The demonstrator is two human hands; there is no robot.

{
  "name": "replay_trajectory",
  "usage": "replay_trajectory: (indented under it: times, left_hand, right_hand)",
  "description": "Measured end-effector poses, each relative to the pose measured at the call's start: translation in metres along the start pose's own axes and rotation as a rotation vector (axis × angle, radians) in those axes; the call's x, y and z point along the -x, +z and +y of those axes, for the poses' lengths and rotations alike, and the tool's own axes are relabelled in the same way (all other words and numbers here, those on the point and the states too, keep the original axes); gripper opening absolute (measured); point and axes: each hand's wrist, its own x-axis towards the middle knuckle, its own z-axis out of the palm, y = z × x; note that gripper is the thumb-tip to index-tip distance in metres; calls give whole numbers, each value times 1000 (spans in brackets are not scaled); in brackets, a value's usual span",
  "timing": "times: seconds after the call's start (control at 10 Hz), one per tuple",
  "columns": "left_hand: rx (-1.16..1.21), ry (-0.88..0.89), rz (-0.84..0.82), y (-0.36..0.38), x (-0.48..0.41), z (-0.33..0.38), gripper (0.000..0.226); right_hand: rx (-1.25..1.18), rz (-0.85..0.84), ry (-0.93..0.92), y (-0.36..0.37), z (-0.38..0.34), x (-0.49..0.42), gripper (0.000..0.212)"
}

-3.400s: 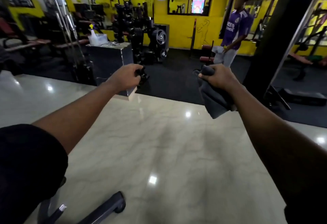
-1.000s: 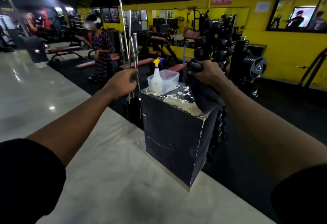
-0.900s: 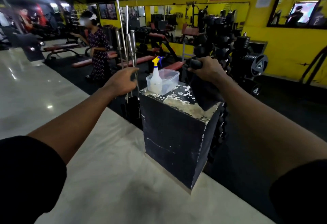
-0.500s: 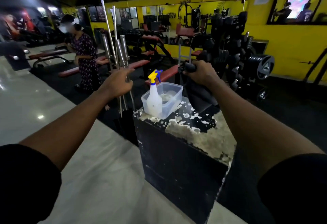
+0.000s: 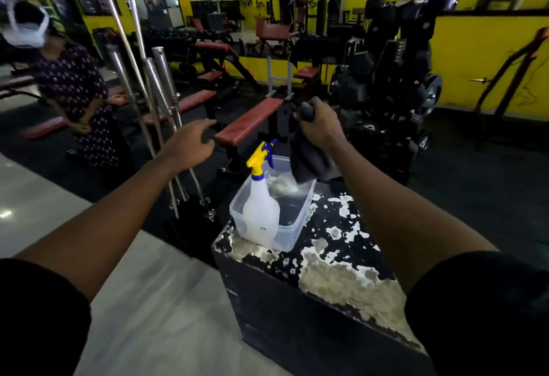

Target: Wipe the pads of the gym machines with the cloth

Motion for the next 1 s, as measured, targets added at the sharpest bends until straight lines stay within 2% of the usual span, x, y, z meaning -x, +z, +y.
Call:
replay_trajectory:
  times: [0.3, 0.4, 0.7, 0.8, 0.9, 1.0]
  left_hand:
    - [26, 75, -16, 47, -77, -42, 53]
    - [30, 91, -37, 64, -98, -52, 51]
    - [51, 109, -143, 101, -136, -90, 56]
    - [56, 105, -186, 112, -151, -108, 58]
    - [70, 148, -180, 115, -162, -115, 58]
    - [93, 195, -211, 113, -181, -125, 59]
  right_hand:
    - [-162, -67, 158, 103, 58, -40, 30]
    - [-108, -210, 213, 133, 79, -44, 32]
    - [203, -568, 182, 187, 113, -29, 33]
    - [303, -714, 185, 204, 127, -19, 48]
    - [342, -761, 191, 212, 131, -16, 60]
    - [361, -734, 257, 191, 105, -24, 30]
